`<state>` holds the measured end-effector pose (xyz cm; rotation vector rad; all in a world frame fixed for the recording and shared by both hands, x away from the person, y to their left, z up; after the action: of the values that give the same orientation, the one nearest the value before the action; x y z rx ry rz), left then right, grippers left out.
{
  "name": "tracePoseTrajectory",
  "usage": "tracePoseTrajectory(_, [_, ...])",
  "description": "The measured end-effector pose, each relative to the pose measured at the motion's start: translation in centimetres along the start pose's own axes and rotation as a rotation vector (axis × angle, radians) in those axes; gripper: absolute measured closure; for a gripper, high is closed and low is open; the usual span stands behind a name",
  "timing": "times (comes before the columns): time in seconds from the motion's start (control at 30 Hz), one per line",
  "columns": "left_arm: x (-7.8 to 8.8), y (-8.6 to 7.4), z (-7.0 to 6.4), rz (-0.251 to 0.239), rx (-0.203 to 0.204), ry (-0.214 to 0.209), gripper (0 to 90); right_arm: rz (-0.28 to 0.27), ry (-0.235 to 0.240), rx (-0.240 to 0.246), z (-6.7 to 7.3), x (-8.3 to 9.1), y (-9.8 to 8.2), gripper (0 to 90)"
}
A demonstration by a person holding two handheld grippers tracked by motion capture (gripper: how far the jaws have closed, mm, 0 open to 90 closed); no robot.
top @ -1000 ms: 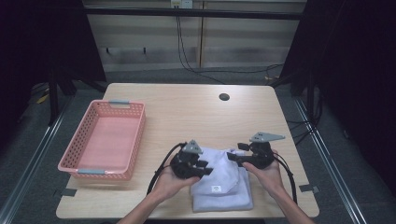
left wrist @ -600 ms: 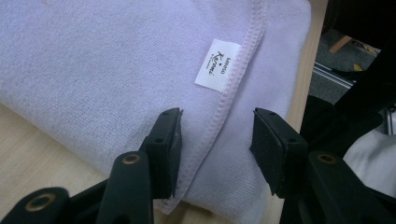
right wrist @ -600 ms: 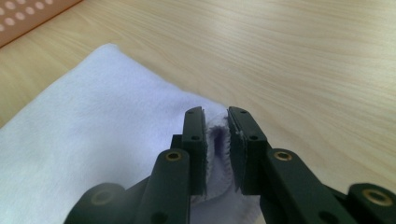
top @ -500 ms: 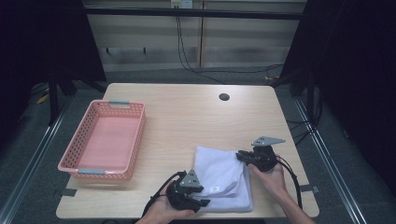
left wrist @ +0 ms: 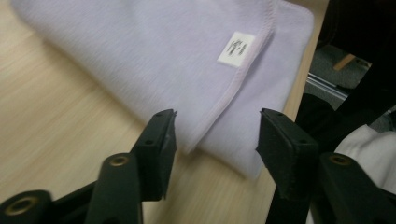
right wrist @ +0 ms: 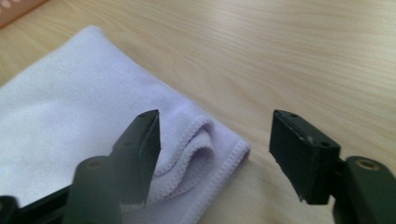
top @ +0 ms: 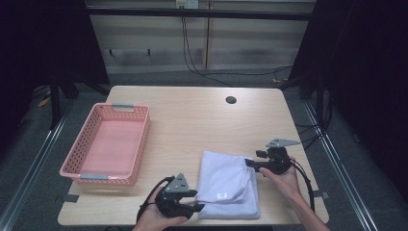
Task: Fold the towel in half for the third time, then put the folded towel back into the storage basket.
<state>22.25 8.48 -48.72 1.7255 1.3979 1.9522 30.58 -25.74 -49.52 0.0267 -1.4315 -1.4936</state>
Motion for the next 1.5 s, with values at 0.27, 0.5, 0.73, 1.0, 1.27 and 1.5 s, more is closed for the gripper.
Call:
tracePoseTrajectory(0.27, [-0.2,-0.4,0.3,0.022,0.029,0.000,29.7,0.072,0.029,-0.010,-0.1,-1.8,-0.3,20.7])
tracePoseTrajectory(0.5, [-1.7,0.0,-0.9,0.062,-0.016,0.013,24.4,0.121,0.078,-0.012,-0.1,-2.3,-0.7,19.3])
tracePoseTrajectory(0.73, [-2.5,0.0,-1.0,0.110,-0.050,0.003,21.7,0.132,0.125,-0.023,-0.3,-2.4,-0.6,18.6])
tracePoseTrajectory(1.0, [-3.4,0.3,-1.1,0.116,-0.050,0.017,20.9,0.140,0.137,-0.009,-0.1,-2.5,-0.6,20.0])
tracePoseTrajectory(1.27, [-3.7,0.6,-1.7,0.124,-0.098,0.068,32.7,0.171,0.121,0.038,0.5,-2.7,-0.4,32.5])
tracePoseTrajectory(1.5, [-3.8,0.9,-1.0,0.114,-0.074,0.065,49.3,0.174,0.167,0.046,0.8,-2.7,-0.5,46.3])
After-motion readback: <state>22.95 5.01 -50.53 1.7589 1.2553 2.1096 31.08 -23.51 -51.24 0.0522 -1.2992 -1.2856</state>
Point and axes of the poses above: each handheld gripper's, and its own axes: x roughly backward along the jaws, y roughly out of its top, z roughly to its left, the point moved 2 cm from there along -x, roughly forward along the jaws, and after that the axes turned 10 degrees about y, right-handed, at the moved point
